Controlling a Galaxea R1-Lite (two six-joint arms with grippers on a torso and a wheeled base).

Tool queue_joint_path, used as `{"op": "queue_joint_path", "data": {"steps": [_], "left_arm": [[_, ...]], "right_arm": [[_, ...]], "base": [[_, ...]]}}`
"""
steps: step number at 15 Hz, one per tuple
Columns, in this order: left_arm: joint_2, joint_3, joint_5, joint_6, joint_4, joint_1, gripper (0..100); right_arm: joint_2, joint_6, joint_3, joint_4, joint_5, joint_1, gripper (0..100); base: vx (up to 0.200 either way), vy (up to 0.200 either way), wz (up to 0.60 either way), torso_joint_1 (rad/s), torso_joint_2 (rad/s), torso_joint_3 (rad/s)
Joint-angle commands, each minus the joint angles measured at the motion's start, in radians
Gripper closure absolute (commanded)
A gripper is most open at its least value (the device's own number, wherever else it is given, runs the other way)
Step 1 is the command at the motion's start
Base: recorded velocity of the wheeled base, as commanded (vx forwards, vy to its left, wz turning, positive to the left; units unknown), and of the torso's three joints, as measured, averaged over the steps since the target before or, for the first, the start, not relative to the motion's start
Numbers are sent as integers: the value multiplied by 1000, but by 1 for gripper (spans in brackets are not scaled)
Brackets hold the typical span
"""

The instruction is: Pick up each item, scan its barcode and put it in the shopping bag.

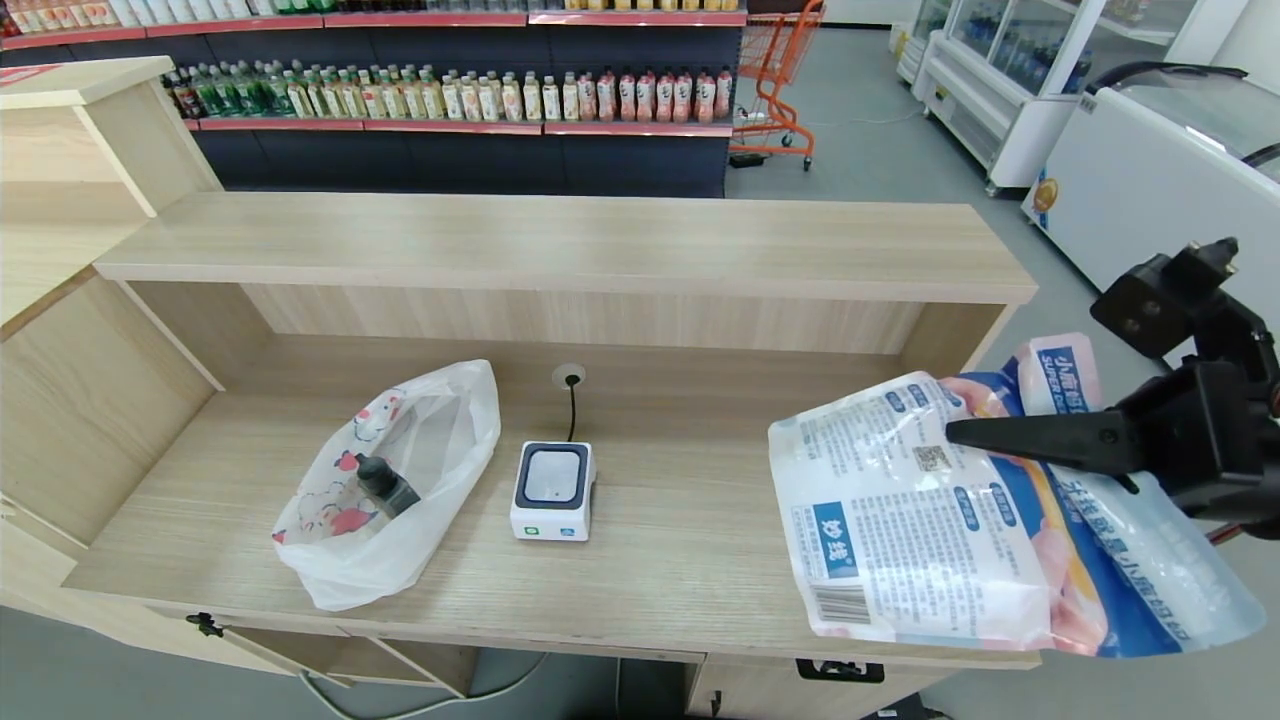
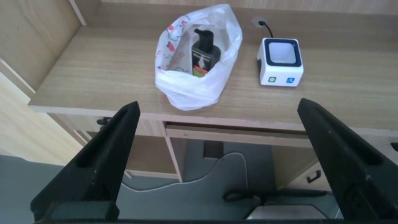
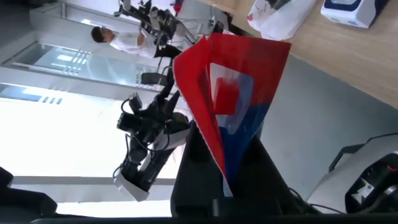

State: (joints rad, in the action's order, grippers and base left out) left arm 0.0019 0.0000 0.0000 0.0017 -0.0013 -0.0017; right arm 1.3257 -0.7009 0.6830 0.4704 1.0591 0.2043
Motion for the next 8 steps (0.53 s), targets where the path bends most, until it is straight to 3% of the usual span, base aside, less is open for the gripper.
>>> {"op": "queue_joint_path", "data": {"steps": [1,8], "left_arm": [[1,0,0,0,0,0,0],[1,0,0,0,0,0,0]], "right_arm": [[-11,0,-3,-12,1,12,100],[-28,-5,-11,-41,1,46,100]], "base": [[0,0,0,0,0,0],[0,0,0,0,0,0]]}}
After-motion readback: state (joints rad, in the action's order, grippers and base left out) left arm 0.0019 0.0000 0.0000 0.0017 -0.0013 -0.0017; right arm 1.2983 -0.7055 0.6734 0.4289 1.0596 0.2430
